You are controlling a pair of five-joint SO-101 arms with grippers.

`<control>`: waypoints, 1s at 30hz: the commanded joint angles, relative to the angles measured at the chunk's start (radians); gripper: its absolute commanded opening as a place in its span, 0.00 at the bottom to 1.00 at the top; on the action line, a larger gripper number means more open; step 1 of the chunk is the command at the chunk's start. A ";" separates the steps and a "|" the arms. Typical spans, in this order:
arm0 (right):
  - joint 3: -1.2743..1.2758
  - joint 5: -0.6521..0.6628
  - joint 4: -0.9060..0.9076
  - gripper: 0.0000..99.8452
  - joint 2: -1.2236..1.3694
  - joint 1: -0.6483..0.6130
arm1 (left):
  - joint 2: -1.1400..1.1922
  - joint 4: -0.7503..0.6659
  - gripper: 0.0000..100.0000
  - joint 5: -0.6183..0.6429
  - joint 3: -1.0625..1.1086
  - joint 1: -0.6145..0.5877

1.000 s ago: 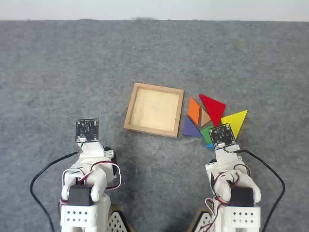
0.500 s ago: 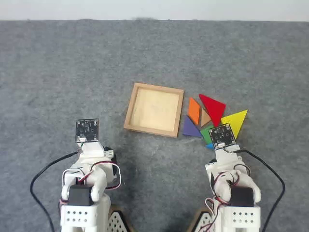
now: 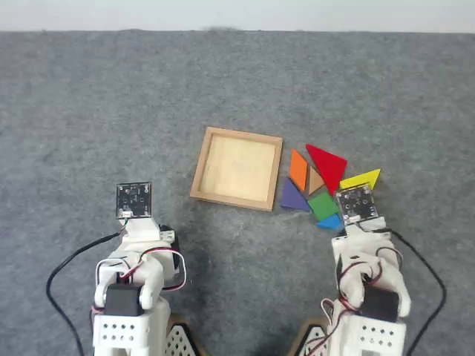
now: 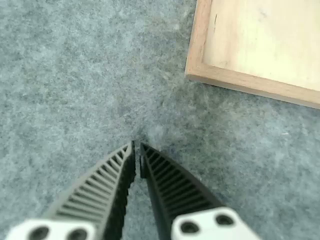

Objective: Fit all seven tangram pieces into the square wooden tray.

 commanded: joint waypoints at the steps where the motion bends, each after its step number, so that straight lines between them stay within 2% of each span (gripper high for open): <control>1: -0.146 0.028 0.073 0.02 -0.004 0.027 | -0.020 0.005 0.01 -0.015 -0.013 -0.006; 8: -0.325 0.071 0.039 0.02 0.231 0.027 | -0.020 0.005 0.01 -0.015 -0.013 -0.006; 14: -0.589 0.061 -0.027 0.02 0.688 0.027 | -0.020 0.005 0.01 -0.015 -0.013 -0.006; 18: -0.796 -0.041 -0.042 0.03 1.024 0.025 | -0.020 0.005 0.01 -0.015 -0.013 -0.006; 22: -0.985 -0.157 -0.036 0.16 1.296 0.024 | -0.020 0.005 0.01 -0.015 -0.013 -0.006; 25: -1.085 -0.180 -0.033 0.29 1.458 -0.025 | -0.020 0.005 0.01 -0.015 -0.013 -0.006; 27: -1.148 -0.213 -0.012 0.32 1.555 -0.079 | -0.020 0.005 0.01 -0.015 -0.013 -0.006; 30: -1.247 -0.381 0.012 0.32 1.682 -0.136 | -0.020 0.005 0.01 -0.015 -0.013 -0.006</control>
